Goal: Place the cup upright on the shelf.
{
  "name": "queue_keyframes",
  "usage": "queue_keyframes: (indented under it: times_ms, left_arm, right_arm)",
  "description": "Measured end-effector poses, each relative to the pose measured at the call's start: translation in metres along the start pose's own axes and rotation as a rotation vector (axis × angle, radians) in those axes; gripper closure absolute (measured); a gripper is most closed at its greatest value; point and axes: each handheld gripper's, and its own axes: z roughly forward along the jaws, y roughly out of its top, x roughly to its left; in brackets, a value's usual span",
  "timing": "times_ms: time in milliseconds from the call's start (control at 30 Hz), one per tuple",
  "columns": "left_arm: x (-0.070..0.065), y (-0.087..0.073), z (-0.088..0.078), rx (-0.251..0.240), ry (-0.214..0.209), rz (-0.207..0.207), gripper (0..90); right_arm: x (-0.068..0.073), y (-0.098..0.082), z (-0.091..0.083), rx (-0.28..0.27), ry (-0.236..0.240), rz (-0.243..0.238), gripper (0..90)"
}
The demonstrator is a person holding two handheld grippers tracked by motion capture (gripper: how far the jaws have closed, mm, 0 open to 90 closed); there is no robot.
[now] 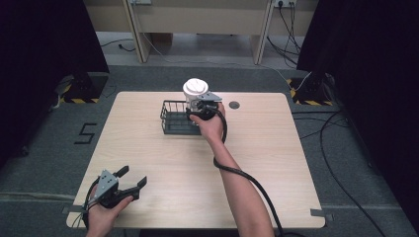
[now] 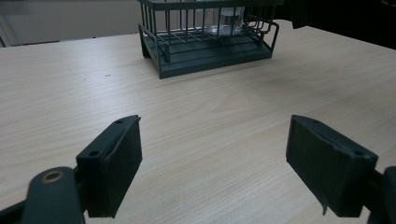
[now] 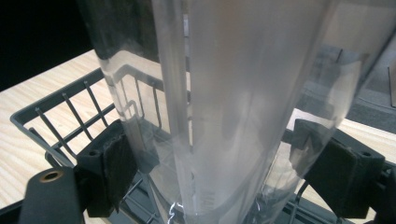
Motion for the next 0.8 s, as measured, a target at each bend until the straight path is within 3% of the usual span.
queue_keyframes:
  times_ms: [500,800]
  left_arm:
    - [0.000,0.000,0.000,-0.002,0.001,-0.001,17.8]
    - [-0.001,0.000,0.001,0.001,0.004,0.003,17.8]
  right_arm:
    - [0.002,0.001,-0.008,-0.011,-0.001,0.013,15.4]
    - [0.003,-0.002,-0.022,-0.004,0.006,0.018,15.3]
